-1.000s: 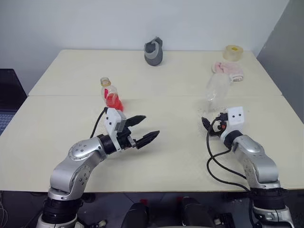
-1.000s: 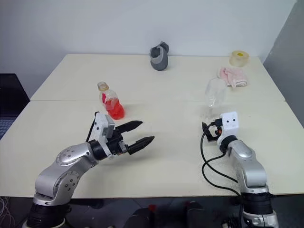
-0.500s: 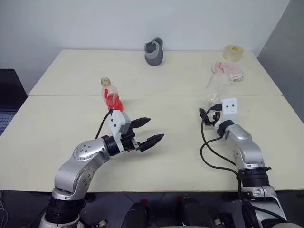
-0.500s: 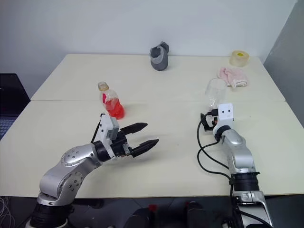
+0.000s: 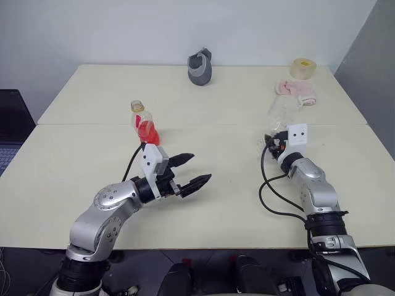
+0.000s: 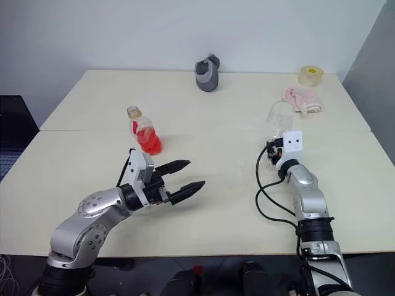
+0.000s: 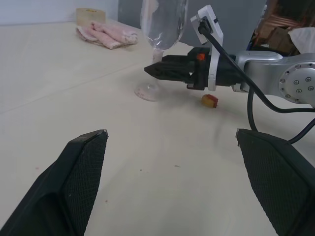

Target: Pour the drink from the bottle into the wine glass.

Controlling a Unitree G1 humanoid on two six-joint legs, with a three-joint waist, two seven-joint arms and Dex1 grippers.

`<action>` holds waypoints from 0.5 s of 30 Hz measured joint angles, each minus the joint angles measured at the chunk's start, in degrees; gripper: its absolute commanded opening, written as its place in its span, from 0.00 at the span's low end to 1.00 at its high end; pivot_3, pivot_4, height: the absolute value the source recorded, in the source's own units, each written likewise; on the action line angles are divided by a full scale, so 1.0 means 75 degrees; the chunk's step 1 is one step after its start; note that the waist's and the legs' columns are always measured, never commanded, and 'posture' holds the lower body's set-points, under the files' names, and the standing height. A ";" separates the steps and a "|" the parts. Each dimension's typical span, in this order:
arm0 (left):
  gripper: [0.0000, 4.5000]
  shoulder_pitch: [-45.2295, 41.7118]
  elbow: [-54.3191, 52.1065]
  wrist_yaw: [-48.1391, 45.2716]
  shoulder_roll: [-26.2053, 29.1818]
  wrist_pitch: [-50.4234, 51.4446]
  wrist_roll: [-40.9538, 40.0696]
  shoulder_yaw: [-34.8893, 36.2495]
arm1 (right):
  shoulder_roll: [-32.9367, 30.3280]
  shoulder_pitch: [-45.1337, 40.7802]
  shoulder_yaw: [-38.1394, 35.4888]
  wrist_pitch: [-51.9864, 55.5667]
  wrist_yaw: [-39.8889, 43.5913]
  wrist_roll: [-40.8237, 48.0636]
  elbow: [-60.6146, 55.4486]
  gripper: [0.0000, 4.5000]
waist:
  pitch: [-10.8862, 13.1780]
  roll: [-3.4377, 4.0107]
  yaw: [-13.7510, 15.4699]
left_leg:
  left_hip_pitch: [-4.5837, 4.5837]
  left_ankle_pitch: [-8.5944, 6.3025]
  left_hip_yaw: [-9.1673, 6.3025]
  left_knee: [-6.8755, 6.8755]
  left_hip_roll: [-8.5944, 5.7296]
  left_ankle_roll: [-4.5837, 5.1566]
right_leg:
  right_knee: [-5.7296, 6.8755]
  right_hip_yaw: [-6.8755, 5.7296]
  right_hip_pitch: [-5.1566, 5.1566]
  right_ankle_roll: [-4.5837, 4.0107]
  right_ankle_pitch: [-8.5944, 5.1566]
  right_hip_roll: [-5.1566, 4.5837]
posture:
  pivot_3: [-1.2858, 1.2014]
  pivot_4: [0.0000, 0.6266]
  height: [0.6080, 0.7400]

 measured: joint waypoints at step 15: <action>1.00 0.0772 -0.0114 0.0129 0.0185 -0.0067 0.0080 0.0286 | 0.0230 -0.0168 0.0906 0.0490 0.1137 0.0090 -0.0704 0.03 | 0.0006 0.0010 -0.0170 | 0.0019 -0.0001 -0.0013 -0.0022 0.0023 0.0001 | 0.0002 0.0017 -0.0004 -0.0004 -0.0001 0.0000 | 0.52 0.24 1.00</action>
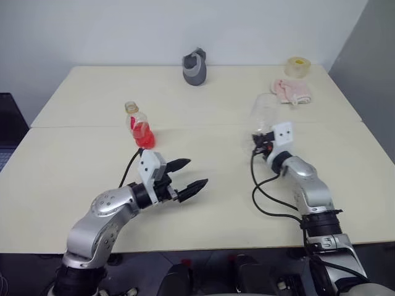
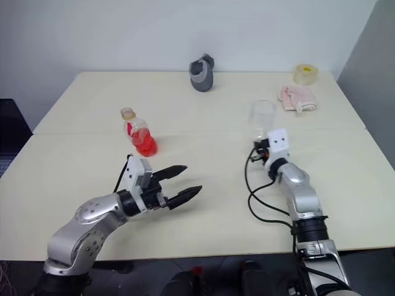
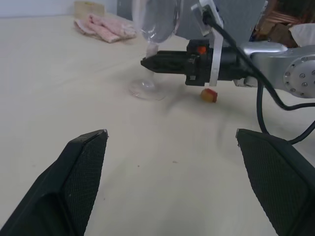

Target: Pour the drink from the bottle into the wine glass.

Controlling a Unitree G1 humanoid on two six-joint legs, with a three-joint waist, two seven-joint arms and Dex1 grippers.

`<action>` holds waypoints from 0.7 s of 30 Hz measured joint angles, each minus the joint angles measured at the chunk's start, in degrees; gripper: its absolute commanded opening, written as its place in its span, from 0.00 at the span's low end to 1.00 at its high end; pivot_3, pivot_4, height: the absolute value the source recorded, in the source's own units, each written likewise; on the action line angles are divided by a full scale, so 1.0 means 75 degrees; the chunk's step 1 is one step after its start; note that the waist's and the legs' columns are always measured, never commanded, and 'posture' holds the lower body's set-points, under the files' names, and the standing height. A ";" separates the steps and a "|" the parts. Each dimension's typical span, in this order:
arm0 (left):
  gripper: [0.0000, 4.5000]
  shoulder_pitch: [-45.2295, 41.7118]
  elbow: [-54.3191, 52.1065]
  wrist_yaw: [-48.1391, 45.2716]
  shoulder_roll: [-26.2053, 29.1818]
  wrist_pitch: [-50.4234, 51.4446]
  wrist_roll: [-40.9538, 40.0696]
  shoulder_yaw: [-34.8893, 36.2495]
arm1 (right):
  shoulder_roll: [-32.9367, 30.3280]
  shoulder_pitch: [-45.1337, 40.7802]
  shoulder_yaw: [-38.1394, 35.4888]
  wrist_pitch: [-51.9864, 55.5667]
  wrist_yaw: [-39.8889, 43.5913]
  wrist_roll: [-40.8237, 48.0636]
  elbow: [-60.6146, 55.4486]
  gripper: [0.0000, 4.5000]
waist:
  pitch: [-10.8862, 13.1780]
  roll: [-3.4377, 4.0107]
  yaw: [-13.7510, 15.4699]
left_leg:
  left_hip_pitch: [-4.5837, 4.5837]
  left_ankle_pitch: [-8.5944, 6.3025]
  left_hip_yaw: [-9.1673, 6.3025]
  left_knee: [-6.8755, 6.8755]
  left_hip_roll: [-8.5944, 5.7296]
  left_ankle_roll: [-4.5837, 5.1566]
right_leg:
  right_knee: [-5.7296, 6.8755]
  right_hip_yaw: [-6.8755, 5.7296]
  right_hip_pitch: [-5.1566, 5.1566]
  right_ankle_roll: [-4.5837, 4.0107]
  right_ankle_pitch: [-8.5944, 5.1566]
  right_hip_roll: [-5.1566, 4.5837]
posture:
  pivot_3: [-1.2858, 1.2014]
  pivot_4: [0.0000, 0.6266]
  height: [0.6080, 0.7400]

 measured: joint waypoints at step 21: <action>1.00 0.2967 -0.1606 0.1850 -0.0589 -0.0332 0.0238 0.1565 | 0.1058 -0.1417 0.1279 -0.1078 0.1470 -0.0517 0.2407 0.03 | 0.0003 0.0004 0.0110 | 0.0011 -0.0001 -0.0001 -0.0002 -0.0003 -0.0001 | -0.0004 -0.0009 0.0009 -0.0006 -0.0003 -0.0003 | 0.52 0.24 1.00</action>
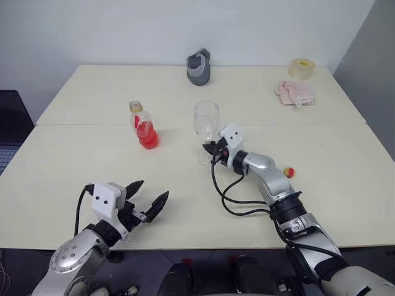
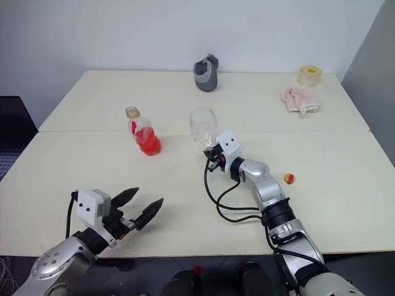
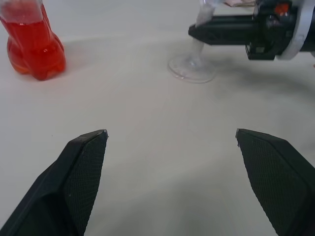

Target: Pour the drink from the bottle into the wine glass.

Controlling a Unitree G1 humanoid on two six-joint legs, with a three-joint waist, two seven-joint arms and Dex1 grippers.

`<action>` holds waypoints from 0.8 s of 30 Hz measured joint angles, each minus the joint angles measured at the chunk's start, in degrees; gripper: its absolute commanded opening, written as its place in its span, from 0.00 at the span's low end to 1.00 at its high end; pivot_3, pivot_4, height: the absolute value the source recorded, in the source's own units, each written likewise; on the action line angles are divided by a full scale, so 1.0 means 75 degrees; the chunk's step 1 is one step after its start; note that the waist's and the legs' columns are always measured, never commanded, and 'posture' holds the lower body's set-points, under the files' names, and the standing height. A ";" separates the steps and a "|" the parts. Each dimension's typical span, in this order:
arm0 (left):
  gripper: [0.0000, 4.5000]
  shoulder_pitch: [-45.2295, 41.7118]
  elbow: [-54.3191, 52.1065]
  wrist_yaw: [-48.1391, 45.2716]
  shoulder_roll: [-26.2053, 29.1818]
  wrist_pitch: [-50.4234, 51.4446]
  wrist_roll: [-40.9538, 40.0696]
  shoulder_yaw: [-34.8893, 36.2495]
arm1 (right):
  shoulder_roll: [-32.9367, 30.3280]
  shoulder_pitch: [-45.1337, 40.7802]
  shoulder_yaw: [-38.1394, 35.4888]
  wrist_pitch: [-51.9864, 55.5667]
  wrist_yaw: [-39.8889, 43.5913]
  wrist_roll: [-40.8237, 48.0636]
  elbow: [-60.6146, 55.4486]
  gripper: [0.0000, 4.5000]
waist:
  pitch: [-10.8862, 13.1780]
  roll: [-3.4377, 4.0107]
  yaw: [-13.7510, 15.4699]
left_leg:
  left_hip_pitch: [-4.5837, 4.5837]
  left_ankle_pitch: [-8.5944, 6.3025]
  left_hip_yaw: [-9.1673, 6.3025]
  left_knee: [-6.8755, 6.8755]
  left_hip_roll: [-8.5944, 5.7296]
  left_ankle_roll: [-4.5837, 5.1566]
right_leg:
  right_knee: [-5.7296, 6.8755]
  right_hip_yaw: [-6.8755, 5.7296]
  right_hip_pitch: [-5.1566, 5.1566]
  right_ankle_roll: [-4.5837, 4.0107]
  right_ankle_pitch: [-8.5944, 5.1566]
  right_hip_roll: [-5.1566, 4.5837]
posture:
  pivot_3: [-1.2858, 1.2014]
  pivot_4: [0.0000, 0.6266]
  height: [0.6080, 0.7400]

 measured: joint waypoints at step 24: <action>1.00 -0.1290 0.0669 0.0240 -0.0052 0.0014 0.0264 -0.0360 | -0.1381 0.2024 -0.0106 0.1107 0.0807 0.0262 -0.2997 0.99 | 0.0000 0.0000 0.0077 | -0.0004 -0.0001 -0.0014 0.0001 -0.0007 0.0001 | -0.0008 -0.0001 0.0004 0.0001 -0.0001 -0.0002 | 0.52 0.24 1.00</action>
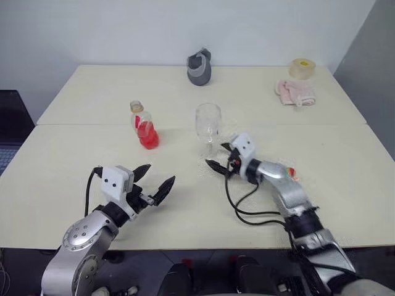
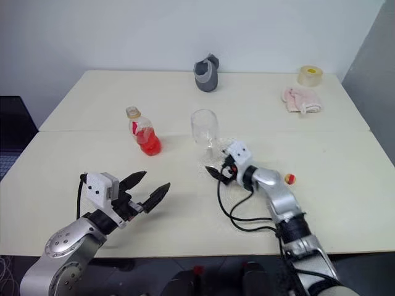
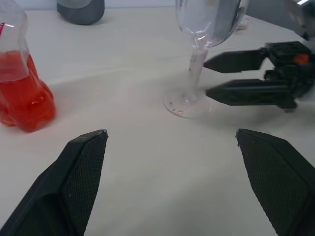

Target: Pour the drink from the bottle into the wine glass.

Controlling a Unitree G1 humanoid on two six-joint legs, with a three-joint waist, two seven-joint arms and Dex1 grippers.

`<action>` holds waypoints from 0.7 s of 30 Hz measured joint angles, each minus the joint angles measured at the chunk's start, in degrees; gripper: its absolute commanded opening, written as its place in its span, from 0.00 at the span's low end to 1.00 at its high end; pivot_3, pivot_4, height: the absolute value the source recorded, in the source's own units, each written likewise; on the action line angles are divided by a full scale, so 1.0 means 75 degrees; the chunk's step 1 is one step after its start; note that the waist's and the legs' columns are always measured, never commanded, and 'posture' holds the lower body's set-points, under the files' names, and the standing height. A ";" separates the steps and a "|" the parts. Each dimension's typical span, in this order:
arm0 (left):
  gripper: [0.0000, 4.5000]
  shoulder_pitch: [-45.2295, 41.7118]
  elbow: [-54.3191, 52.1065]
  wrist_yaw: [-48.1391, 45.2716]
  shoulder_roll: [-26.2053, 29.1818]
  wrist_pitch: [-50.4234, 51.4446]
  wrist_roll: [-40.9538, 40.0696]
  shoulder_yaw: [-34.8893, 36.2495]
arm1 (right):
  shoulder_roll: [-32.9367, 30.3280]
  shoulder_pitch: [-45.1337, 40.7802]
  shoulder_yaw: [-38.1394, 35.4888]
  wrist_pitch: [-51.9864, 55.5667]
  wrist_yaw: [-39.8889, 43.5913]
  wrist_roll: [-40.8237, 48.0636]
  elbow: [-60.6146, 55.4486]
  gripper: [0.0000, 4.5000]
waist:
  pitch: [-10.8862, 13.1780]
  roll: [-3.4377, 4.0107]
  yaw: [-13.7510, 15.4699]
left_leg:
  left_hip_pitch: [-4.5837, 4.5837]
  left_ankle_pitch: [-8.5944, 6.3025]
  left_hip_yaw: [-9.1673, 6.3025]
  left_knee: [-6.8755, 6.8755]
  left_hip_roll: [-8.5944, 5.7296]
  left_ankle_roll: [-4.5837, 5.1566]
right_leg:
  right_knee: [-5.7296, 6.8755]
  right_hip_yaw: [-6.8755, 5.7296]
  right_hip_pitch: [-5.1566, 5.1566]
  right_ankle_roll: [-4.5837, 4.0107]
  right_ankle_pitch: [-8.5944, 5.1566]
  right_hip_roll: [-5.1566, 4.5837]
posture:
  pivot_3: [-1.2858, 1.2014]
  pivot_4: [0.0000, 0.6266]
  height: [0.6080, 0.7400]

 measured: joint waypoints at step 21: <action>1.00 -0.2809 0.3553 0.1541 -0.1159 -0.1543 0.1754 -0.0302 | -0.1773 0.2291 -0.1564 0.2852 0.0012 0.3556 -0.6047 0.99 | -0.0001 -0.0013 0.0033 | -0.0003 0.0000 0.0005 0.0006 -0.0004 0.0000 | -0.0002 -0.0019 0.0012 0.0002 -0.0001 0.0011 | 0.52 0.24 1.00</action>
